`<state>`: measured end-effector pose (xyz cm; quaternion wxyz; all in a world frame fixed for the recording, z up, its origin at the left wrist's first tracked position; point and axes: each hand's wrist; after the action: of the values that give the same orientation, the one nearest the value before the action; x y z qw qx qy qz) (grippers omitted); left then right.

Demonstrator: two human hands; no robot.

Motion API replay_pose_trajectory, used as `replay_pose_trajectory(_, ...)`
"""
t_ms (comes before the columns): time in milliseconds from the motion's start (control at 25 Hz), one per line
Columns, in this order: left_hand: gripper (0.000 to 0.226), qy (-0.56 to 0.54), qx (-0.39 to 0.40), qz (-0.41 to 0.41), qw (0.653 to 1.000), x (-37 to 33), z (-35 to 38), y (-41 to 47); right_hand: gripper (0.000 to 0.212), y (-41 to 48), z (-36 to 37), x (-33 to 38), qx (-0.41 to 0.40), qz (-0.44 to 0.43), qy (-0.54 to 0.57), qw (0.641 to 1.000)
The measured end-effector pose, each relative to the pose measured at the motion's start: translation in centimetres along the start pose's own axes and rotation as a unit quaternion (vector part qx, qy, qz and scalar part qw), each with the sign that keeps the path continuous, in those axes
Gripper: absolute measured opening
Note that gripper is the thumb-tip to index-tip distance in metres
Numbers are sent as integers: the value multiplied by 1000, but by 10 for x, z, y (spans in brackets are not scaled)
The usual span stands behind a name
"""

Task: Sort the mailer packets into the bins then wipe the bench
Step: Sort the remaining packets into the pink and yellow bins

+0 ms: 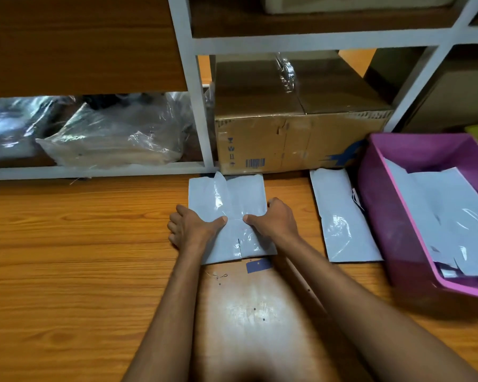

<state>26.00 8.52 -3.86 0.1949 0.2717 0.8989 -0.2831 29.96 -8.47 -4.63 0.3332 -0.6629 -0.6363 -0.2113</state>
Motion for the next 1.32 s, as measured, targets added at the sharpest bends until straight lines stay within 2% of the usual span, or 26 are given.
replay_pose_trajectory(120,122,10,14,-23,1000,-5,2,7,53,5,2,3,14,17,18,1000)
replay_pose_trajectory(200,108,-58,45,-33,997,-5,1,12,47,4,-1,6,22,21,35,999)
replay_pose_trajectory(280,81,-175,83,-9,981,-1,-1,14,44,0,-7,9,27,32,77,996)
replay_pose_trajectory(400,32,-261,95,40,960,3,-13,-4,43,-17,-25,12,36,30,141,989)
replay_pose_trajectory(480,20,-296,96,76,947,1,-28,-25,45,-35,-43,14,22,5,147,989)
replay_pose_trajectory(600,19,-332,126,114,928,2,-52,-60,45,-67,-77,14,-38,-53,148,987)
replay_pose_trajectory(760,36,-395,178,129,892,-3,-71,-104,35,-109,-128,11,-115,-117,164,973)
replay_pose_trajectory(960,59,-399,223,144,878,-27,-59,-152,39,-142,-185,-10,-139,-129,162,968)
replay_pose_trajectory(1080,55,-400,243,154,870,-47,-40,-181,38,-151,-216,-34,-172,-128,159,964)
replay_pose_trajectory(1320,47,-406,227,168,869,-100,17,-238,37,-137,-294,-110,-203,-111,176,957)
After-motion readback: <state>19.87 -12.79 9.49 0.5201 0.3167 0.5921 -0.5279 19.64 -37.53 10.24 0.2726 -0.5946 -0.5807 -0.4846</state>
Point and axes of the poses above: each hand's wrist, its own y-axis towards the middle knuckle, its own z-axis out of the palm, x = y × z, and after that the axes turned 9 degrees about -z, right-handed
